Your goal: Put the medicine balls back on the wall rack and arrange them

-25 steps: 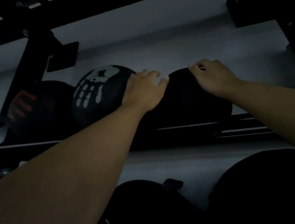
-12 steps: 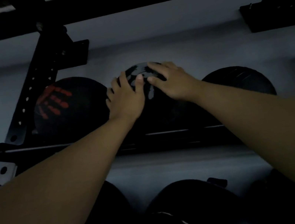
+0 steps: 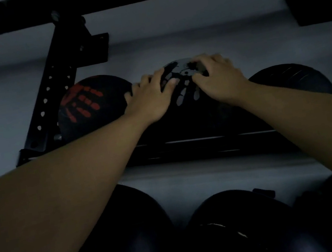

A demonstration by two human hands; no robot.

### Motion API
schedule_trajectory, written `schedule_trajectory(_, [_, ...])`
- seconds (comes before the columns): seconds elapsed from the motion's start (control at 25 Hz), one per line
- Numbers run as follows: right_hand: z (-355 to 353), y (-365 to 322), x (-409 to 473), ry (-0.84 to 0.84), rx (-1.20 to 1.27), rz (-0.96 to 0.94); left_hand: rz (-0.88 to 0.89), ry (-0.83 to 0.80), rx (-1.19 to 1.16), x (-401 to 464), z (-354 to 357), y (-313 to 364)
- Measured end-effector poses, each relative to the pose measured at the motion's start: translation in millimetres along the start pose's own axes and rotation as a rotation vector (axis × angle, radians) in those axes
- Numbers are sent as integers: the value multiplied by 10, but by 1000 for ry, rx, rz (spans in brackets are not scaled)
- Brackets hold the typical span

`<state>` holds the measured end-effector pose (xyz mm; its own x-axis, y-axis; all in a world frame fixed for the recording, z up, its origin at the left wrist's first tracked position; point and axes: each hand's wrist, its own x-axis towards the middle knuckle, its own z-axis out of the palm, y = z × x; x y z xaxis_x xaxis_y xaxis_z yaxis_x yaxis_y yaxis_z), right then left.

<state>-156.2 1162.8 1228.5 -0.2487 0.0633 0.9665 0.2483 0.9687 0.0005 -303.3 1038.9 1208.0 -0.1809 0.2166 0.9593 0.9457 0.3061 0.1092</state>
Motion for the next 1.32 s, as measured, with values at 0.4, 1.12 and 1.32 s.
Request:
schedule_trajectory(0.4, [772, -1385, 246, -96, -6, -112, -4, 135, 50, 2, -907, -1690])
schedule_trajectory(1.12, [1518, -1865, 192, -156, 21, 24, 99, -41, -53, -125, -824, -2297])
schedule_trajectory(1.32, [1253, -1967, -1, -188, 20, 37, 35, -12, 13, -361, -791, -2068])
